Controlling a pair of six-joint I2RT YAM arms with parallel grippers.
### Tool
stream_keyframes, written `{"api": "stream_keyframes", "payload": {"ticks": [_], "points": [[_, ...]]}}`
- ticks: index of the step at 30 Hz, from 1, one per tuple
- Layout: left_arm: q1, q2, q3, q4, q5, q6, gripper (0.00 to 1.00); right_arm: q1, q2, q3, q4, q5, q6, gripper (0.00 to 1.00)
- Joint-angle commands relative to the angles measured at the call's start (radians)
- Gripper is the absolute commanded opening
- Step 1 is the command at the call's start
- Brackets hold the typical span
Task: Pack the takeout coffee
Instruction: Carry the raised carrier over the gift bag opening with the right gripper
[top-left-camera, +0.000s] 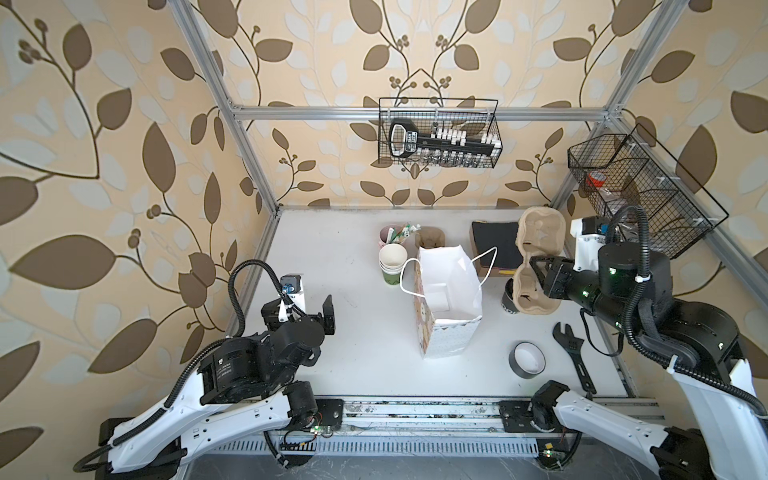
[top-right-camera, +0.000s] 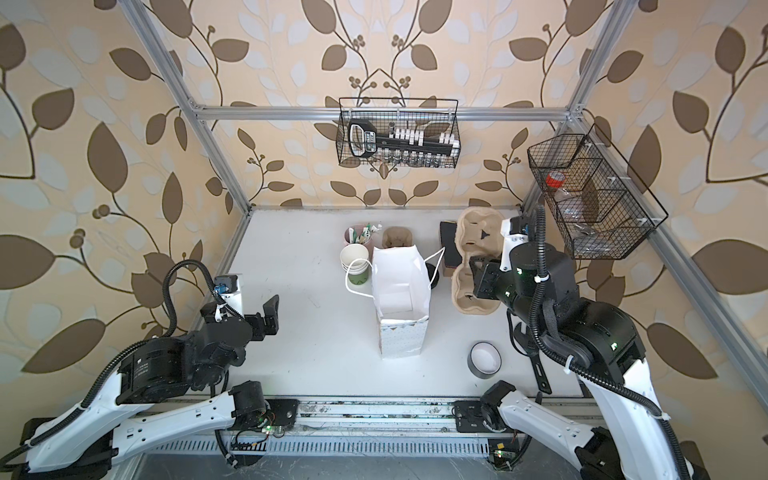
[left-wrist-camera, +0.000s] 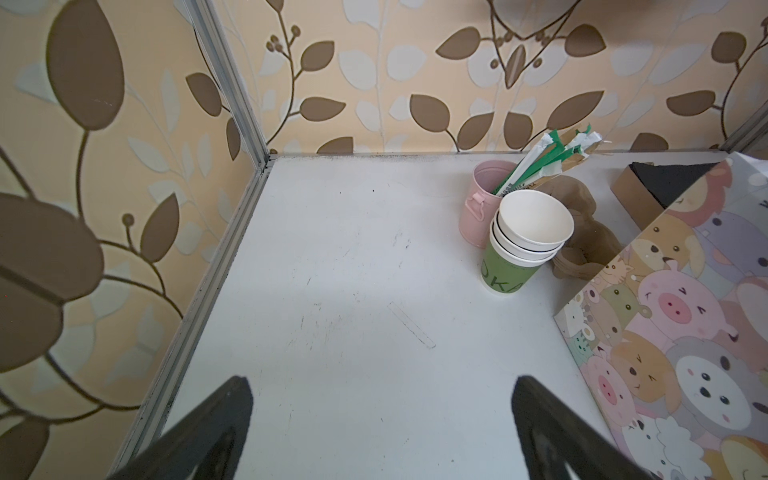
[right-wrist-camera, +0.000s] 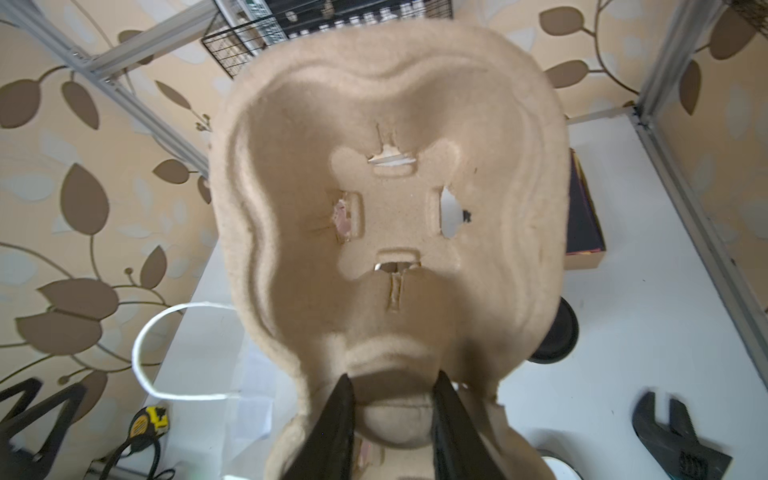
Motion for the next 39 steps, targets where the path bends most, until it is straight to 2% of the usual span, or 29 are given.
{"api": "stream_keyframes", "payload": {"ticks": [1, 6, 8, 13, 15, 20, 26, 32, 39], "points": [[0.013, 0.006, -0.008, 0.014, -0.036, 0.017, 0.99, 0.1, 0.067, 0.081, -0.032, 0.022, 0.035, 0.3], [0.018, 0.003, -0.01, 0.008, -0.018, 0.01, 0.99, 0.266, 0.201, 0.197, -0.063, 0.118, 0.057, 0.3], [0.018, 0.007, -0.013, -0.001, 0.014, 0.004, 0.99, 0.295, 0.244, 0.218, -0.061, 0.126, 0.059, 0.3], [0.018, 0.1, 0.039, -0.122, 0.121, -0.134, 0.99, 0.325, 0.333, 0.238, -0.034, 0.089, 0.055, 0.3], [0.018, 0.133, 0.061, -0.176, 0.196, -0.216, 0.99, 0.325, 0.362, 0.241, -0.033, 0.086, 0.051, 0.3], [0.018, 0.155, -0.018, -0.099, 0.435, -0.297, 0.99, 0.326, 0.405, 0.235, -0.024, 0.08, 0.052, 0.3], [0.019, 0.143, -0.118, -0.032, 0.512, -0.363, 0.99, 0.32, 0.448, 0.23, -0.025, 0.072, 0.054, 0.31], [0.021, 0.166, -0.191, 0.028, 0.572, -0.396, 0.99, 0.271, 0.459, 0.173, -0.001, 0.008, 0.059, 0.3], [0.024, 0.176, -0.206, 0.046, 0.563, -0.38, 0.99, 0.237, 0.468, 0.119, 0.005, -0.051, 0.061, 0.3]]}}
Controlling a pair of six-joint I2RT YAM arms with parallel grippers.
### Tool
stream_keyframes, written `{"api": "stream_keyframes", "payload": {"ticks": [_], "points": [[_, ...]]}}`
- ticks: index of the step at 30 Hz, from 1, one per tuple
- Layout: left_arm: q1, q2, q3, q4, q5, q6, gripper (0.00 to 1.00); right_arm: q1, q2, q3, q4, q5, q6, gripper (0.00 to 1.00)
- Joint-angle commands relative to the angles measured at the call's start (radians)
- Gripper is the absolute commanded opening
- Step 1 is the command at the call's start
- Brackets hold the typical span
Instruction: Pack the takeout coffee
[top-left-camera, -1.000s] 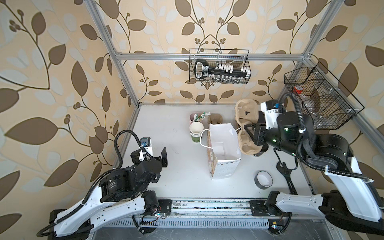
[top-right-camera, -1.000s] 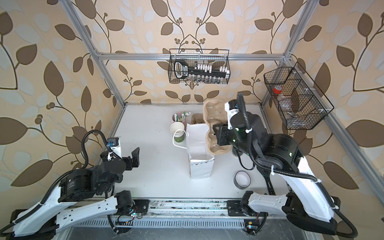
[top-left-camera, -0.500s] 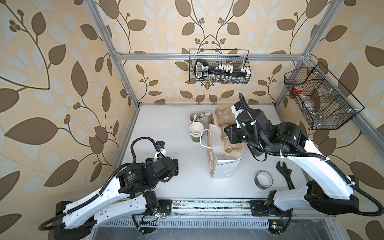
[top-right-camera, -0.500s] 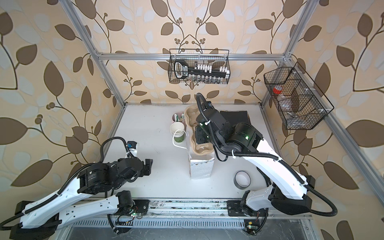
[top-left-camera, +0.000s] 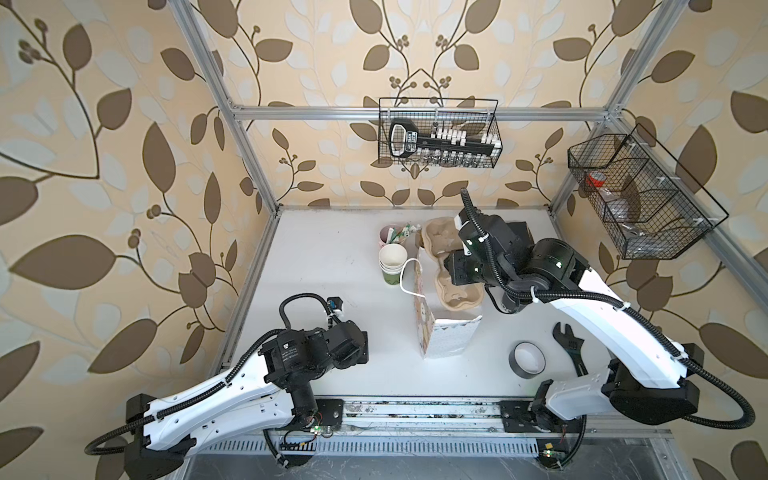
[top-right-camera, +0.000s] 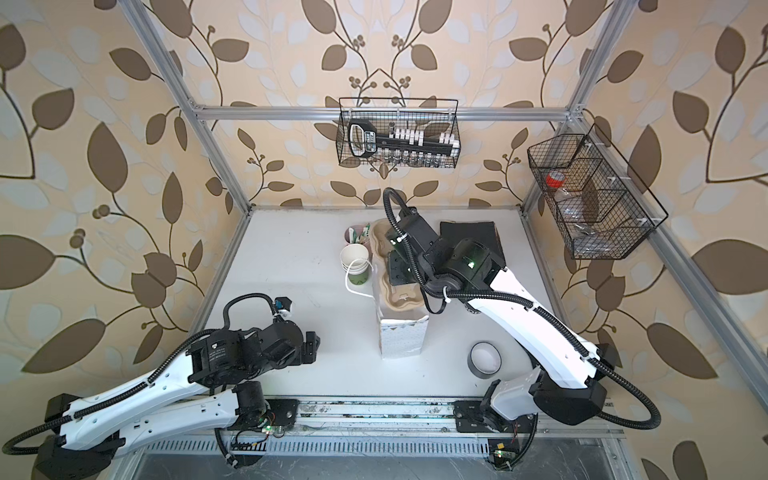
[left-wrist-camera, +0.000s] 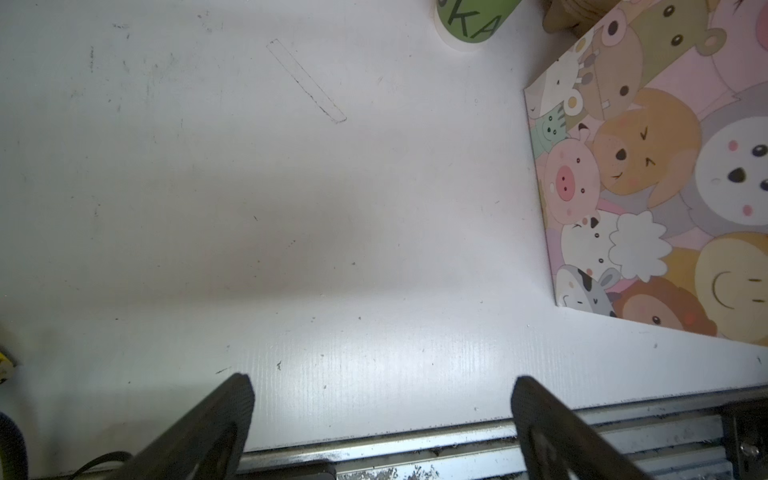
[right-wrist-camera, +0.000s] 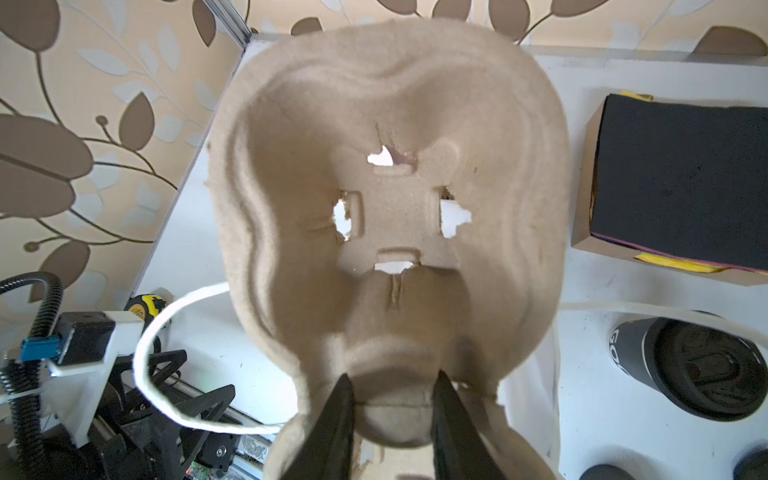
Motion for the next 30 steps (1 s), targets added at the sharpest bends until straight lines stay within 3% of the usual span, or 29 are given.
{"api": "stream_keyframes", "payload": {"ticks": [1, 30], "points": [[0.012, -0.003, -0.002, 0.019, -0.008, -0.008, 0.99, -0.007, 0.012, -0.012, -0.006, -0.039, 0.011, 0.3], [0.012, 0.004, -0.022, 0.04, -0.033, 0.007, 0.99, -0.036, 0.031, -0.17, 0.01, -0.071, 0.004, 0.29]]}}
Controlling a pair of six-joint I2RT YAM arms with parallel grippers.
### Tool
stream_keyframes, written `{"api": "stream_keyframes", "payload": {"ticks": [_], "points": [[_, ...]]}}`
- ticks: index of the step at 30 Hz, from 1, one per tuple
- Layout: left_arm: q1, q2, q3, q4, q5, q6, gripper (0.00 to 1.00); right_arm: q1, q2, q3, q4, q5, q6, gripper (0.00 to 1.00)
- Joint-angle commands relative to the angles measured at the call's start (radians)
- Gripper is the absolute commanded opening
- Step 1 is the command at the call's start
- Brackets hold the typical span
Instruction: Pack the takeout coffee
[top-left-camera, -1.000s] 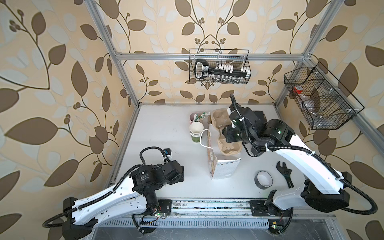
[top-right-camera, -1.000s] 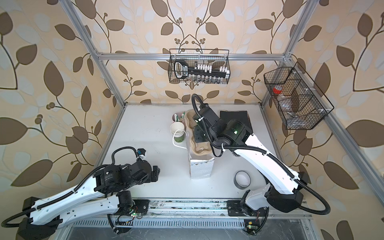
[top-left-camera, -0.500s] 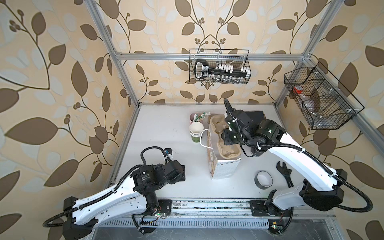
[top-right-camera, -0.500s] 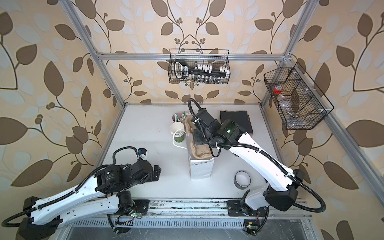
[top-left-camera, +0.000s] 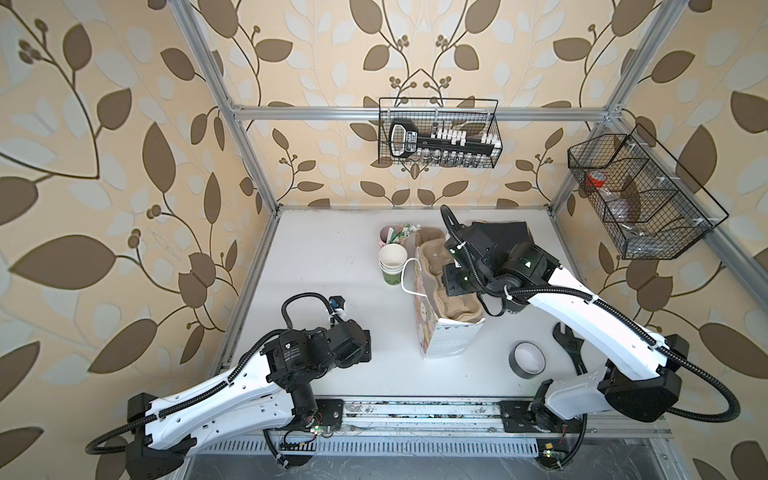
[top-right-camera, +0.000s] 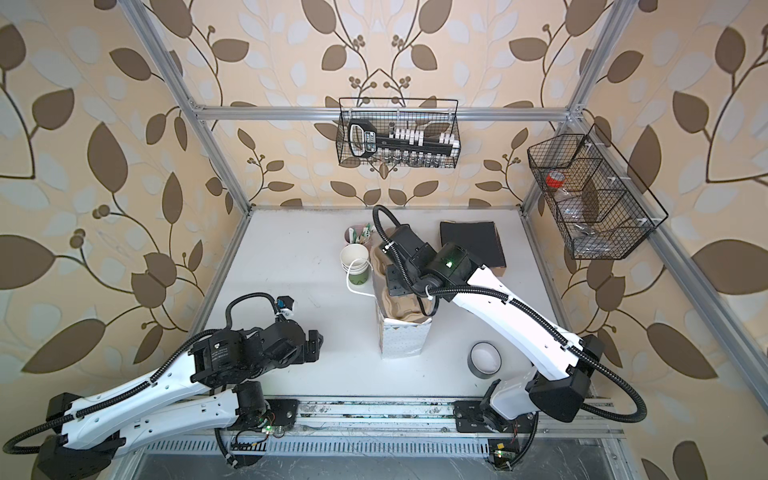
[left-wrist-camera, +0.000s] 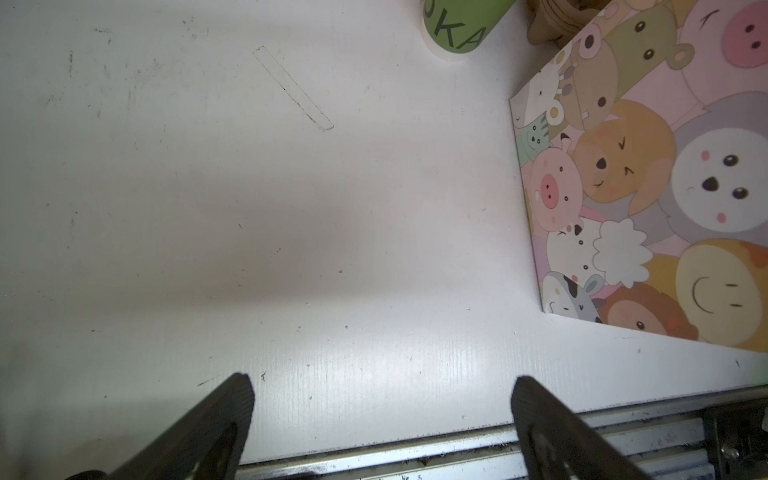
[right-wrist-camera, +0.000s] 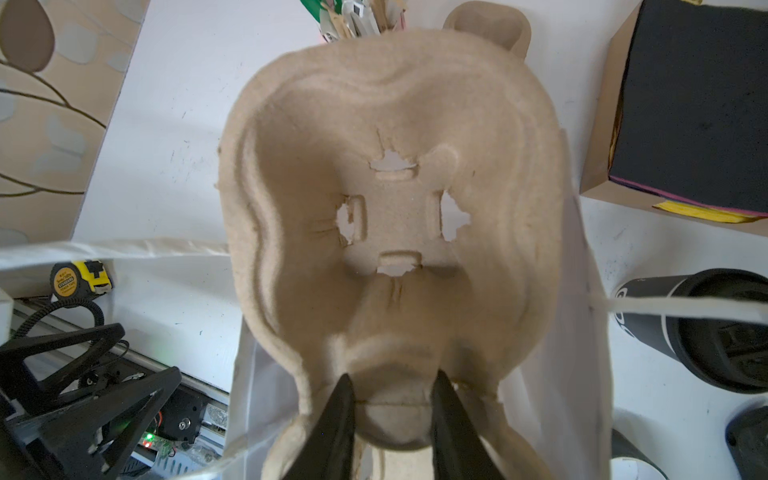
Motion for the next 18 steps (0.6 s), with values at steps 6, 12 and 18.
{"api": "stream_keyframes", "payload": {"ticks": [6, 12, 18], "points": [[0.012, 0.001, -0.016, 0.005, -0.032, 0.009, 0.99, -0.024, 0.026, -0.032, 0.003, -0.029, -0.007, 0.29], [0.012, 0.003, -0.018, 0.007, -0.031, 0.011, 0.99, -0.036, 0.044, -0.044, 0.006, -0.045, -0.01, 0.29], [0.012, 0.004, -0.019, 0.011, -0.03, 0.015, 0.99, -0.043, 0.06, -0.04, 0.004, -0.055, -0.012, 0.28]]}}
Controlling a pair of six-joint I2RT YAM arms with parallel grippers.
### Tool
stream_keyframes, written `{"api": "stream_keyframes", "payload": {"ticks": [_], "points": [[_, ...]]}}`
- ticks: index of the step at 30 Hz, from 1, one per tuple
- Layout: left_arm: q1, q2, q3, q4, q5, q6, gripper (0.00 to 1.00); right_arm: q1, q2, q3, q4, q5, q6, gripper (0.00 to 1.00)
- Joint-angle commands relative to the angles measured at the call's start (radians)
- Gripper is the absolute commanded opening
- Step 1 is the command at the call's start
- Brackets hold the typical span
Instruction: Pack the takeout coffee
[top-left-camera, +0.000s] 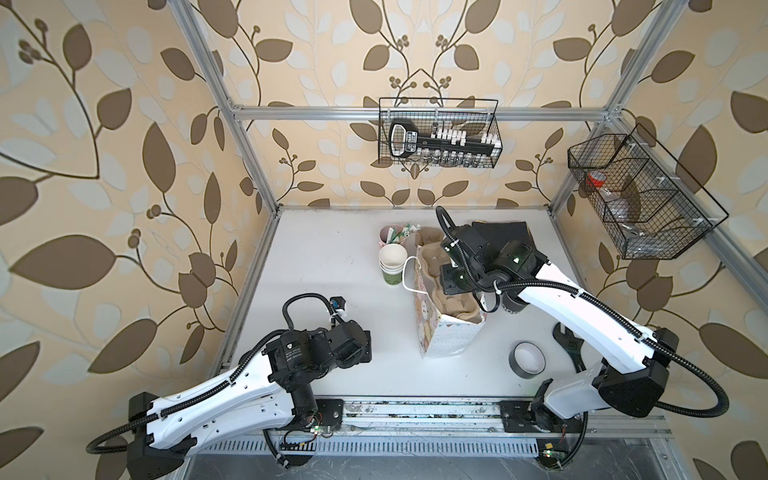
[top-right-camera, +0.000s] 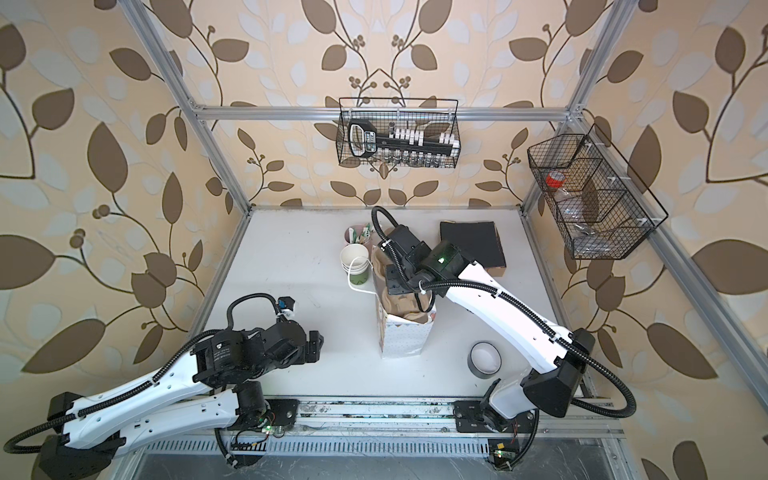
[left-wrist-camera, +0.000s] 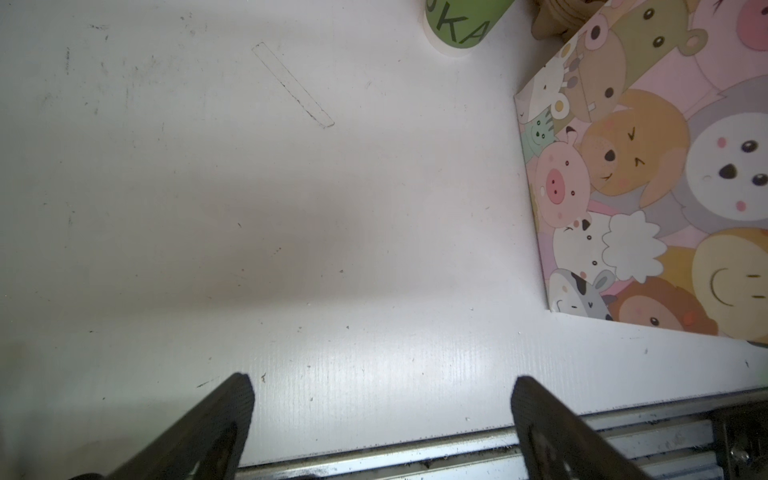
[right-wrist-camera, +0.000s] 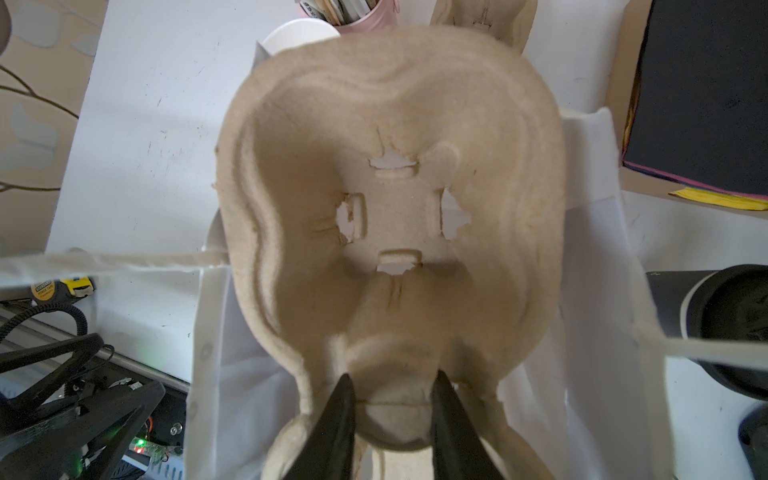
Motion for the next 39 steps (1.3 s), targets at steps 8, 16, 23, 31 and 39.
{"api": "stream_keyframes", "payload": {"ticks": [8, 16, 23, 31, 39], "points": [[0.012, 0.006, -0.011, 0.013, -0.025, 0.017, 0.99, -0.018, 0.041, 0.057, -0.047, -0.021, -0.003, 0.29], [0.012, 0.006, -0.01, 0.016, -0.02, 0.023, 0.99, -0.018, 0.072, 0.13, -0.067, -0.027, -0.001, 0.29], [0.012, 0.003, -0.012, 0.018, -0.018, 0.024, 0.99, -0.032, 0.088, 0.121, -0.055, -0.043, 0.001, 0.3], [0.012, 0.003, -0.013, 0.02, -0.019, 0.025, 0.99, -0.041, 0.119, 0.211, -0.077, -0.071, 0.01, 0.3], [0.012, 0.002, -0.014, 0.021, -0.017, 0.026, 0.99, -0.047, 0.138, 0.239, -0.082, -0.089, 0.012, 0.3]]}}
